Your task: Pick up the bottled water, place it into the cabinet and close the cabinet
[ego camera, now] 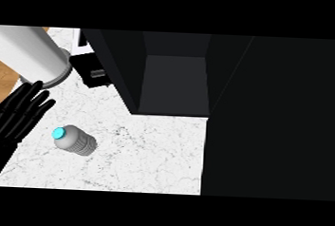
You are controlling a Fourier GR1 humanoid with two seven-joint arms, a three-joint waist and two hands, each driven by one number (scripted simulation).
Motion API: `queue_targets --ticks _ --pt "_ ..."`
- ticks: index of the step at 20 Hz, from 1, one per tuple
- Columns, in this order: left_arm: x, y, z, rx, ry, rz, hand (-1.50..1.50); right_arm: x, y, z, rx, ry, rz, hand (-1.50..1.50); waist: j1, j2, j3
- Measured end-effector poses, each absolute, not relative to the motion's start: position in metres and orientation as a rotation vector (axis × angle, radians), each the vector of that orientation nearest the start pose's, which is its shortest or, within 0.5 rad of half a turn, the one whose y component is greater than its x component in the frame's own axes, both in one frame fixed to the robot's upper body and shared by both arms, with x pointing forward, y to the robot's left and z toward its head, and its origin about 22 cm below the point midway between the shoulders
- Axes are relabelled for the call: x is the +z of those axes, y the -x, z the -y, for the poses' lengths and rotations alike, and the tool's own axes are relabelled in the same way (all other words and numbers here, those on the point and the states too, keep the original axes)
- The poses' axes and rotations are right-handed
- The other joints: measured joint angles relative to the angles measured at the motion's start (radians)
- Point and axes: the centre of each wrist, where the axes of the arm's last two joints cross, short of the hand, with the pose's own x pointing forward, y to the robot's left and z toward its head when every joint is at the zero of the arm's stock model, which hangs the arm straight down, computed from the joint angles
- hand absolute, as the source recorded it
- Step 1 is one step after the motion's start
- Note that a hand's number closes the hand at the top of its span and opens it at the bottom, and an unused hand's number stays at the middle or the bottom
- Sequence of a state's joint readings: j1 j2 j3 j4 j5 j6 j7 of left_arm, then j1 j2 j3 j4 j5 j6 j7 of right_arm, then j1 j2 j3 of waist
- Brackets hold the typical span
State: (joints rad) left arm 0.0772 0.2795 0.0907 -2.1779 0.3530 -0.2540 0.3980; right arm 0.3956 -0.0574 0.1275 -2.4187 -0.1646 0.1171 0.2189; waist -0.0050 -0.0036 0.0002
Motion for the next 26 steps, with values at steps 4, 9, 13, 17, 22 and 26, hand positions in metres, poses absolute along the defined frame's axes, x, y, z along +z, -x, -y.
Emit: queue_targets --ticks 4,9,13,17,22,26 --pt "0.145 -0.176 -0.280 -0.324 0.133 1.677 -1.50 0.128 -0.111 0.233 0.069 -0.194 1.814 -1.50 0.000 0.000 0.000" --pt "0.136 -0.174 -0.285 -0.319 0.097 1.653 -1.50 0.128 -0.101 0.229 0.063 -0.201 1.805 -1.50 -0.001 0.001 0.000" --pt "0.124 -0.179 -0.292 -0.288 0.059 1.655 -1.50 0.123 -0.091 0.232 0.066 -0.186 1.803 -1.50 -0.006 0.000 0.000" --pt "0.099 -0.188 -0.299 -0.268 0.009 1.644 -1.50 0.119 -0.083 0.230 0.058 -0.188 1.800 -1.50 -0.008 0.001 0.000" --pt "0.066 -0.198 -0.311 -0.256 -0.031 1.617 -1.50 0.117 -0.075 0.233 0.075 -0.173 1.806 -1.50 -0.010 0.001 -0.001" --pt "0.037 -0.206 -0.322 -0.242 -0.036 1.588 -1.50 0.115 -0.067 0.232 0.081 -0.181 1.806 -1.50 -0.014 0.001 -0.001"
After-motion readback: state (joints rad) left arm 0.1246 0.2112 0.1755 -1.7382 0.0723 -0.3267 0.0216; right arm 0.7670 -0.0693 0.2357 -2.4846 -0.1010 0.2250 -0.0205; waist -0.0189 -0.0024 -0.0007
